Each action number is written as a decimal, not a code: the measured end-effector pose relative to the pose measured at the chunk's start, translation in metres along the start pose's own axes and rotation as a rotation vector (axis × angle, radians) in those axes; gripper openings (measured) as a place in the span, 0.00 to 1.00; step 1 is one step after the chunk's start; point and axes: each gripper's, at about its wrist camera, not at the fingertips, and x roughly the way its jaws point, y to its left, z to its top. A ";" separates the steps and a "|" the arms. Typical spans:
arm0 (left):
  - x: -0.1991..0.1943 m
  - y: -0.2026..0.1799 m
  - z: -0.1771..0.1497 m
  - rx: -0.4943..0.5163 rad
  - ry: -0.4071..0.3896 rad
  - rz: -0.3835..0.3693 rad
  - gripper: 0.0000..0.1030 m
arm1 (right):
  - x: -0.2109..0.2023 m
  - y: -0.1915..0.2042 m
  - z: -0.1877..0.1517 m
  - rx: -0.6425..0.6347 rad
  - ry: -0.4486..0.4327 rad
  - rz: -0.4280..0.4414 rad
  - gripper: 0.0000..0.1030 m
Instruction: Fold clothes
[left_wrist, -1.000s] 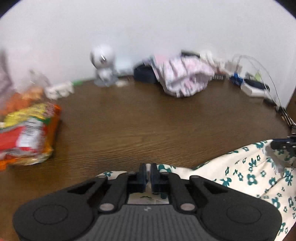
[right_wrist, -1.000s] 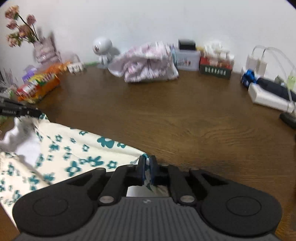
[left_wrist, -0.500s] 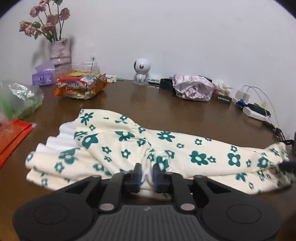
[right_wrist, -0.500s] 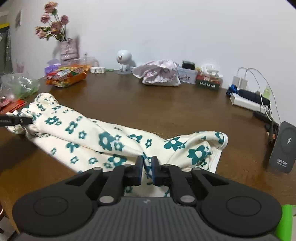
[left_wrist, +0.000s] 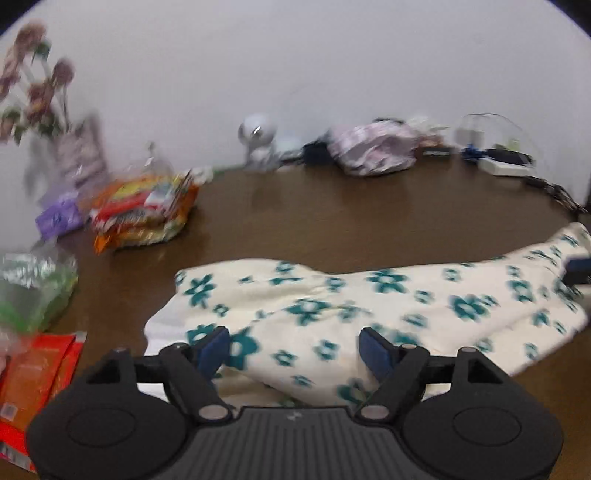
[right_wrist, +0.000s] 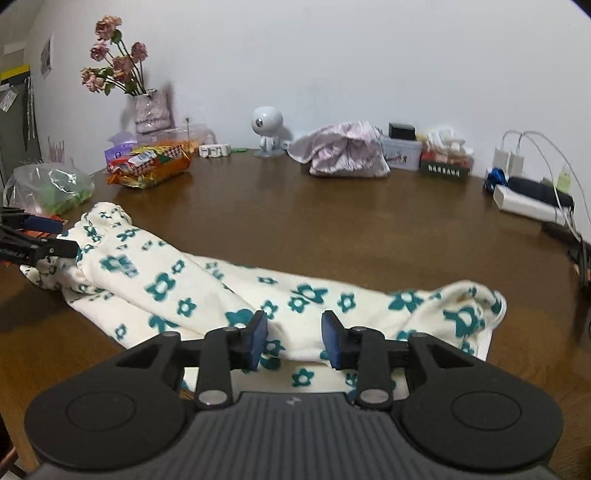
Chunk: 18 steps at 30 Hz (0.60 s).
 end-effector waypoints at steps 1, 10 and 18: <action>0.005 0.005 0.004 -0.036 0.008 0.001 0.74 | 0.002 -0.002 -0.002 0.012 0.005 0.004 0.32; 0.022 0.032 -0.007 -0.328 0.057 -0.029 0.09 | 0.009 -0.008 -0.012 0.068 0.025 0.022 0.31; -0.026 0.003 -0.025 -0.334 -0.110 0.235 0.27 | -0.009 -0.009 -0.014 0.091 -0.004 0.001 0.32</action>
